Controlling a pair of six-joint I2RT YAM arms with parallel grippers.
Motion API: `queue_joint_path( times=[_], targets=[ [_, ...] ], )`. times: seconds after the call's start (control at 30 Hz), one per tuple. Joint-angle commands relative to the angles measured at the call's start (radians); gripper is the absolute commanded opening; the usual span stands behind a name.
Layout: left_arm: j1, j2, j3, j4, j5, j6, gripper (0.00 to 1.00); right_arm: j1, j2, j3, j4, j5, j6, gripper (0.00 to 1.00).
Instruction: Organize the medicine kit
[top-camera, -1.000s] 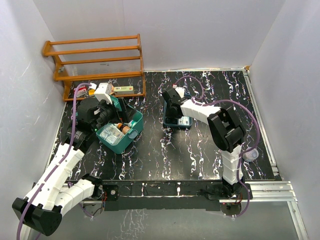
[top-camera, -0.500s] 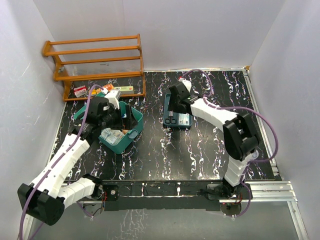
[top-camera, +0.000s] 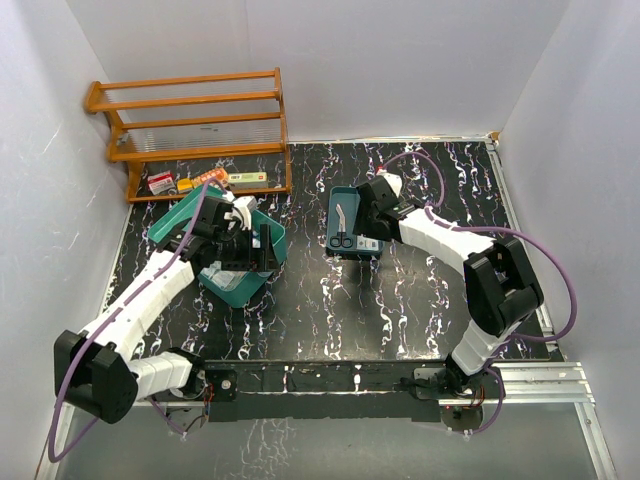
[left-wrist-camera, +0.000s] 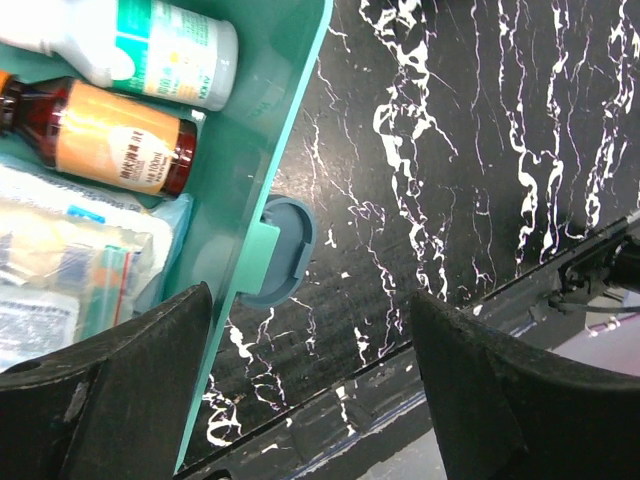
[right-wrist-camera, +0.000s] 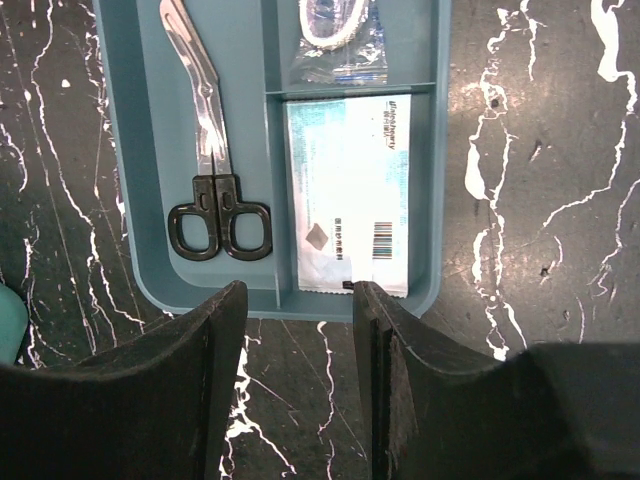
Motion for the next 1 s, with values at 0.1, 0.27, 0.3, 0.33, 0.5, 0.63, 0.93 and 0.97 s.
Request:
queue_joint_path(
  times=[0.1,0.27,0.3,0.33,0.5,0.63,0.93,0.97],
  targets=[
    [-0.005,0.012,-0.018,0.024,0.099,-0.04,0.74,0.0,-0.014,0.011,0.052,-0.028,-0.024,0.46],
    [-0.006,0.019,-0.028,0.05,0.131,-0.056,0.72,0.0,0.008,0.027,0.044,-0.027,-0.03,0.45],
    [-0.008,0.021,-0.029,0.056,0.135,-0.059,0.72,0.0,0.012,0.027,0.044,-0.026,-0.03,0.45],
    [-0.008,0.023,-0.03,0.061,0.141,-0.061,0.72,0.0,0.015,0.027,0.043,-0.024,-0.029,0.44],
    [-0.011,0.039,-0.03,0.075,0.172,-0.065,0.71,0.0,0.033,0.038,0.037,-0.011,-0.027,0.42],
    [-0.013,0.048,-0.036,0.109,0.202,-0.086,0.71,0.0,0.067,0.073,0.026,-0.008,-0.046,0.4],
    [-0.019,0.067,-0.031,0.171,0.231,-0.14,0.71,0.0,0.255,0.24,-0.022,0.062,-0.067,0.34],
    [-0.019,0.068,-0.029,0.169,0.224,-0.14,0.72,-0.001,0.271,0.254,-0.031,0.077,-0.061,0.34]
  ],
)
